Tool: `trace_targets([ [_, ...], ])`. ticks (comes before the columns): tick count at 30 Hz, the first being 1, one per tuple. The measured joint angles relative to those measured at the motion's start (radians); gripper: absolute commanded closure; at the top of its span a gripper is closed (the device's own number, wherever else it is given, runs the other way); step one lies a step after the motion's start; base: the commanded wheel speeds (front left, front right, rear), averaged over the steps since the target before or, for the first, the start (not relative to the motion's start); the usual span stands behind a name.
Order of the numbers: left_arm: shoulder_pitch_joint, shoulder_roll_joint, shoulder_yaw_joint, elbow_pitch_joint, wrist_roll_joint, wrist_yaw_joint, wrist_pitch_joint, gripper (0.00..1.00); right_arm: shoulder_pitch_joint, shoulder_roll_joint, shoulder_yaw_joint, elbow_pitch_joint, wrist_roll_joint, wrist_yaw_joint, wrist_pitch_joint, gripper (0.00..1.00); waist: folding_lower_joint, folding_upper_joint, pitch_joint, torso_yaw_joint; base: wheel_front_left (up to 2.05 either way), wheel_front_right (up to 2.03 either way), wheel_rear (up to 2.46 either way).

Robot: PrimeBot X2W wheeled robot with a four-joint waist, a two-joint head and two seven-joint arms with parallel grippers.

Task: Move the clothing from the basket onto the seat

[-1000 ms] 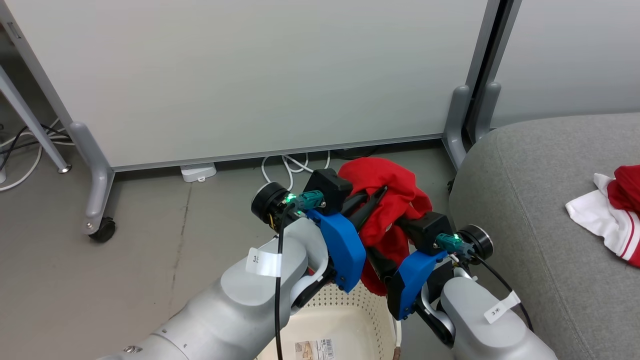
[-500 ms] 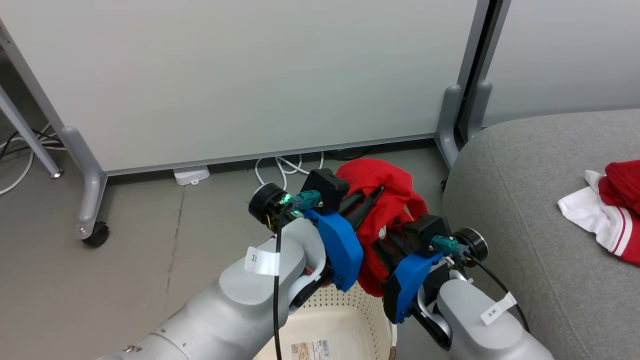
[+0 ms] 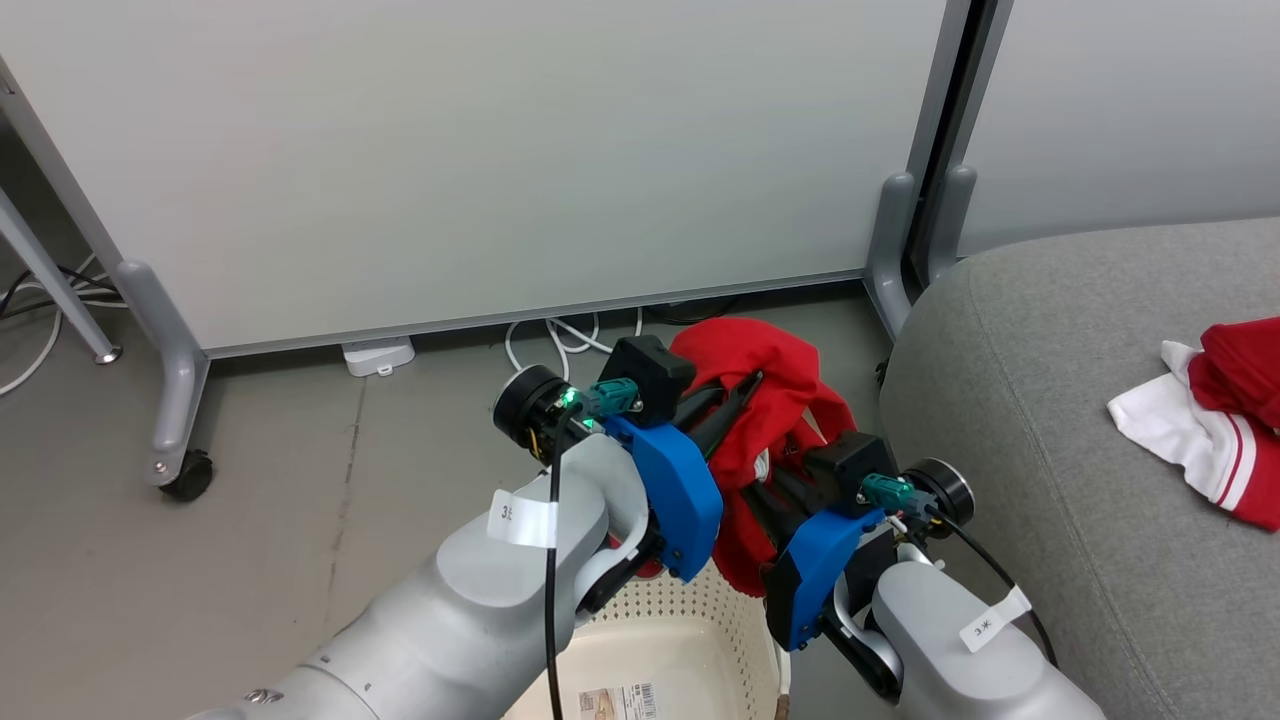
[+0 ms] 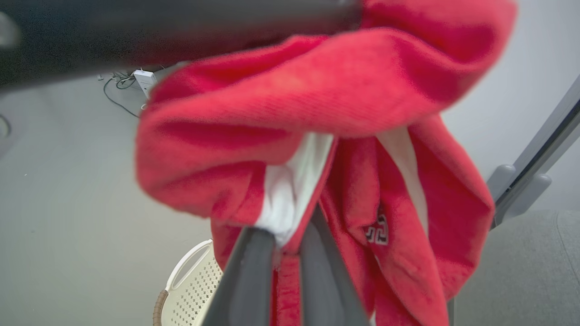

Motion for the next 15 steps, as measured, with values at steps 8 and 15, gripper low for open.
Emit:
trace_targets([
  [8,0.0,0.0,-0.003,0.001,-0.01,0.0,0.0,0.0,0.0,0.0,0.005,0.004,0.005,0.0,0.0,1.0,0.0,0.0,0.0,-0.005,0.0,0.0,0.0],
  [15,0.0,0.0,-0.005,0.002,-0.016,0.0,-0.008,0.0,0.0,0.0,0.002,0.006,0.005,0.0,0.0,1.0,0.0,0.0,0.001,-0.01,0.0,0.0,0.0],
])
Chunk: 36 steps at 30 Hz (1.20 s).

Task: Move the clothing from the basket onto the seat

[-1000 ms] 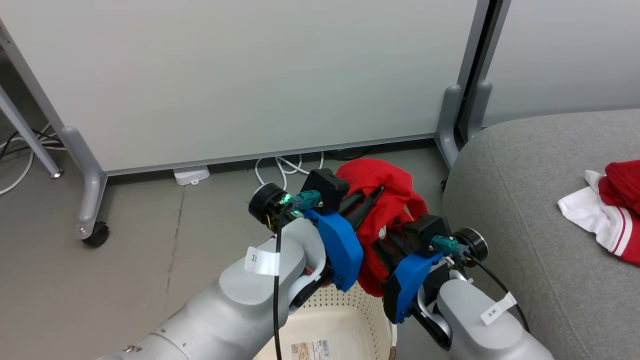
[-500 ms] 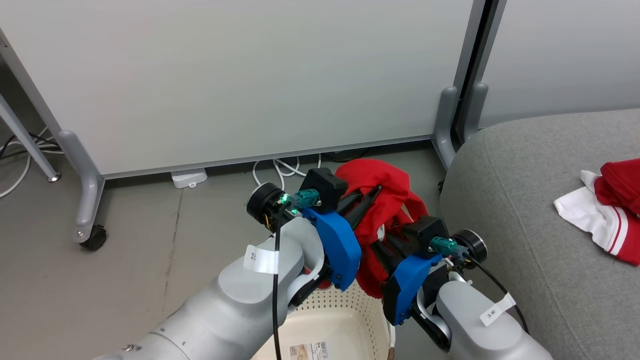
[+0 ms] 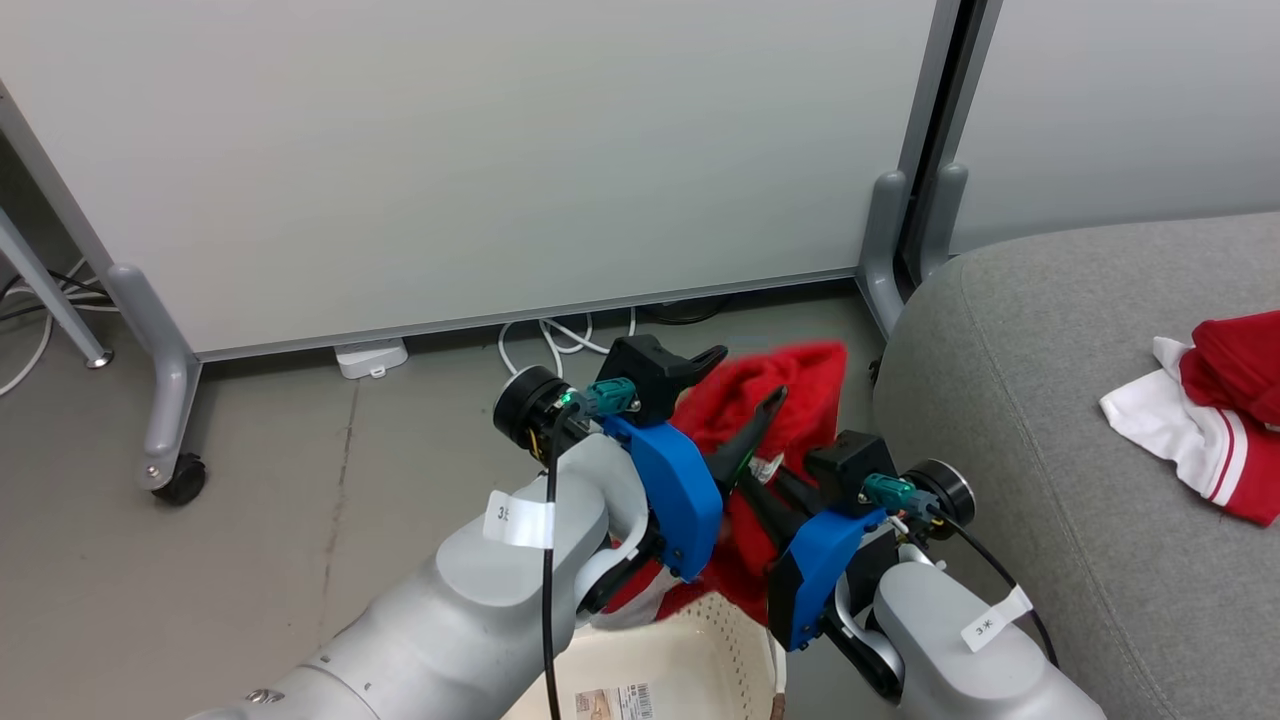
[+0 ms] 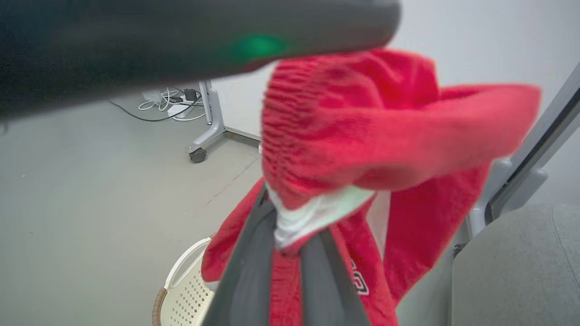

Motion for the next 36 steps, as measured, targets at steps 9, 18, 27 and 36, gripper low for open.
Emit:
trace_targets([
  [9,0.033,0.023,0.026,-0.012,0.004,0.024,-0.05,0.0,0.0,0.0,-0.025,-0.013,-0.022,0.0,0.0,1.0,0.0,0.0,0.0,-0.001,0.0,0.0,0.0],
  [18,0.189,0.127,0.219,-0.201,0.127,0.09,-0.066,0.0,0.006,0.0,-0.06,-0.032,-0.06,0.0,0.0,1.0,0.0001,0.0,0.005,-0.009,0.0,0.0,0.0],
  [27,0.515,0.201,0.496,-0.443,0.372,0.116,-0.067,0.0,0.019,0.0,-0.077,-0.052,-0.074,0.0,0.0,1.0,0.0,0.0,0.009,-0.028,0.0,0.0,0.0],
  [36,0.733,0.171,0.717,-0.529,0.532,0.08,-0.067,0.0,0.026,0.0,-0.1,-0.061,-0.087,0.0,0.0,1.0,0.0,0.0,0.014,-0.028,0.0,0.0,0.0],
])
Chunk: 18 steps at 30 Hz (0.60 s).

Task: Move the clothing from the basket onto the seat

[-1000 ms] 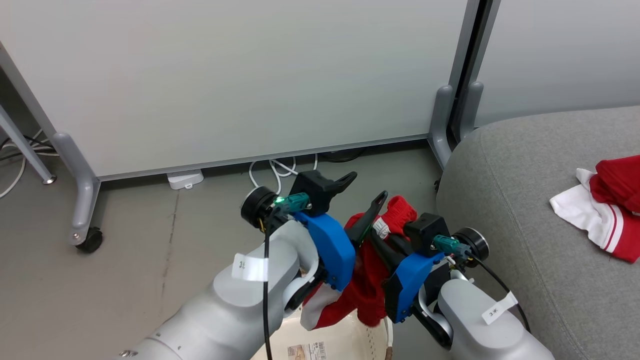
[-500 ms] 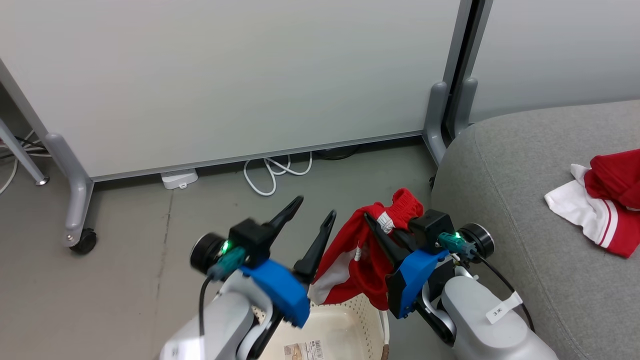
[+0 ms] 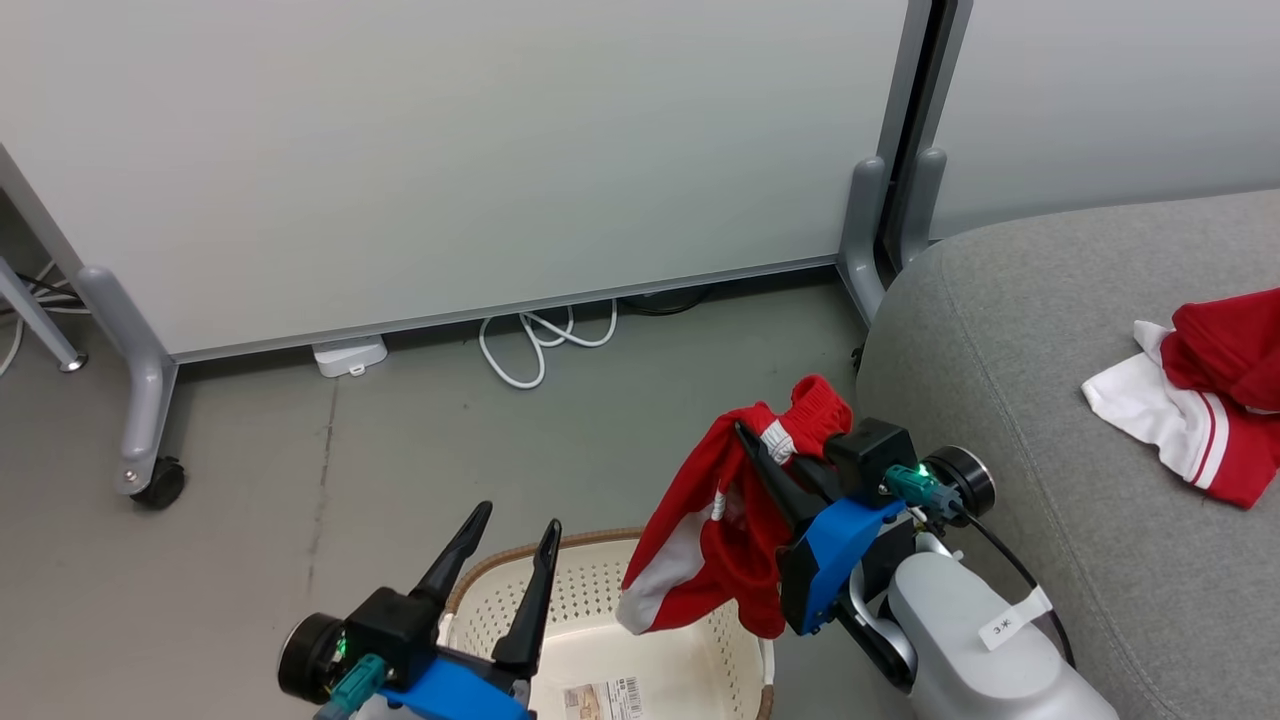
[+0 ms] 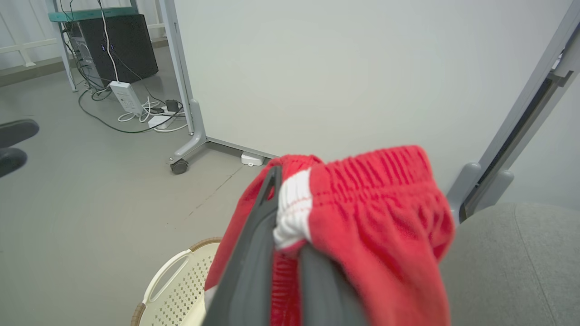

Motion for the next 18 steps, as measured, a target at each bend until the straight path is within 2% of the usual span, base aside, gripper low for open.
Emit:
trace_targets([
  [8,0.048,-0.047,0.109,-0.001,0.086,-0.05,0.0,0.0,0.004,0.0,-0.009,-0.005,-0.007,0.0,0.0,1.0,0.0,0.0,0.004,0.0,0.0,0.0,0.0],
  [18,0.057,-0.087,0.161,0.013,0.136,-0.076,0.0,0.0,0.004,0.0,-0.01,-0.008,-0.004,0.0,0.0,1.0,0.0,0.0,0.008,-0.022,0.0,0.0,0.0],
])
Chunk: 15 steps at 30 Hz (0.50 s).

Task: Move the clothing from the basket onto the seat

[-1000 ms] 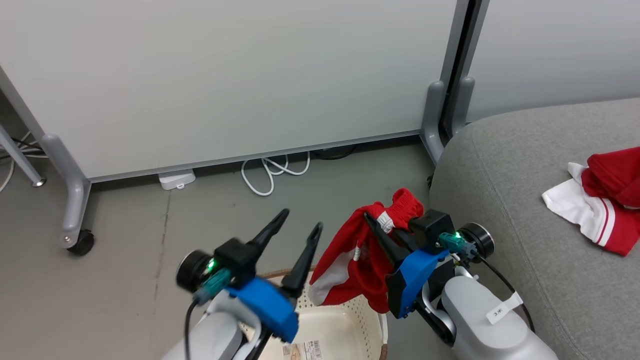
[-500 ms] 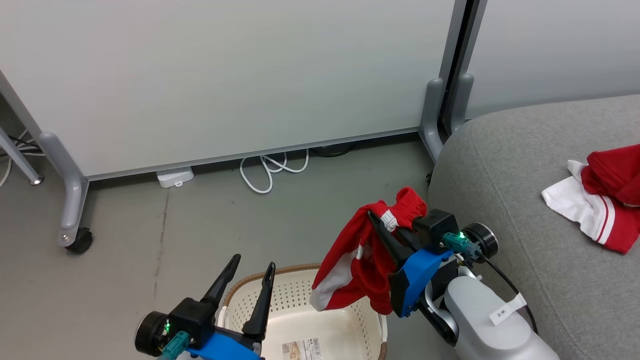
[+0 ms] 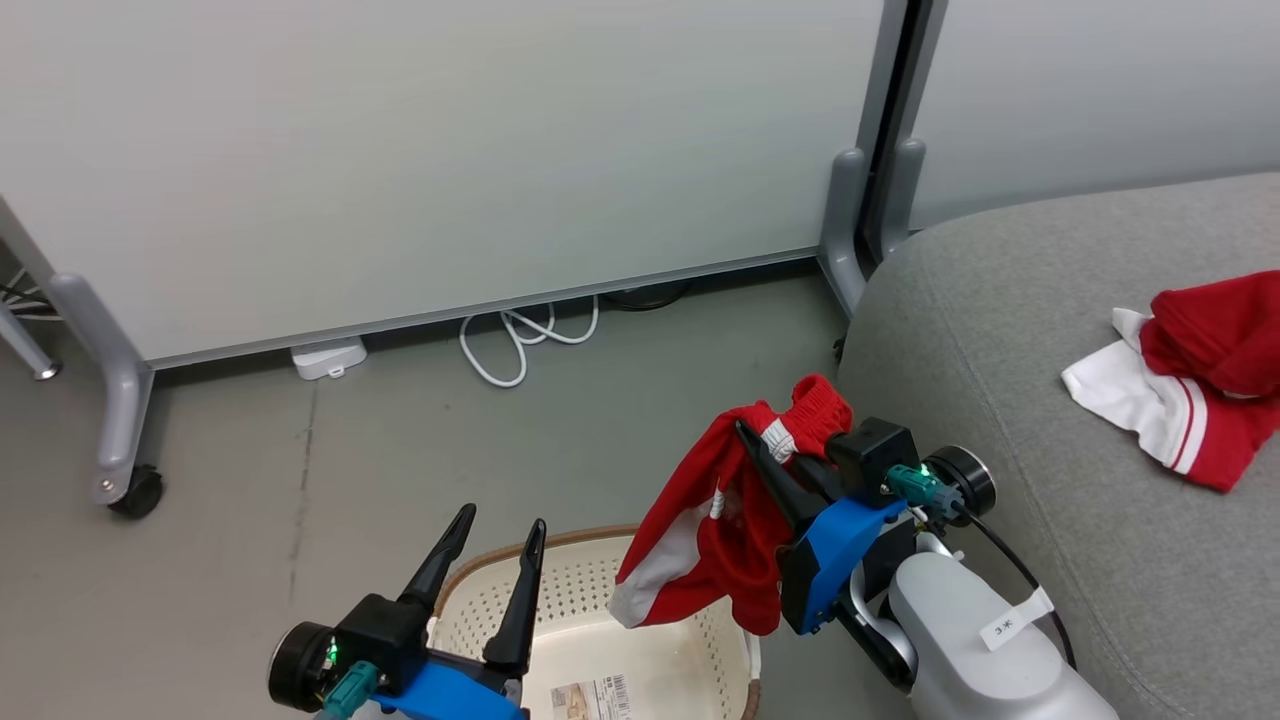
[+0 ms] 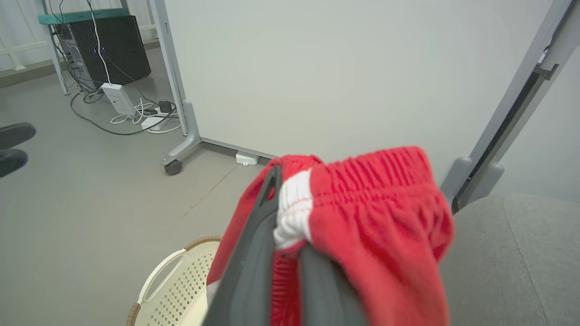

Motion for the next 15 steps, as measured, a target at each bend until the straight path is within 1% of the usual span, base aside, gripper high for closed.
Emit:
trace_targets([
  [6,0.0,-0.013,0.007,0.003,0.009,-0.002,0.0,0.0,0.0,0.0,0.007,-0.006,0.008,0.0,0.0,1.0,0.0,0.0,0.006,-0.045,0.0,0.0,0.0],
  [15,-0.012,-0.013,-0.021,-0.001,0.007,-0.005,0.0,0.0,0.0,0.0,0.012,-0.012,0.008,0.0,0.0,1.0,0.0,0.0,0.021,-0.147,0.0,0.0,0.0],
])
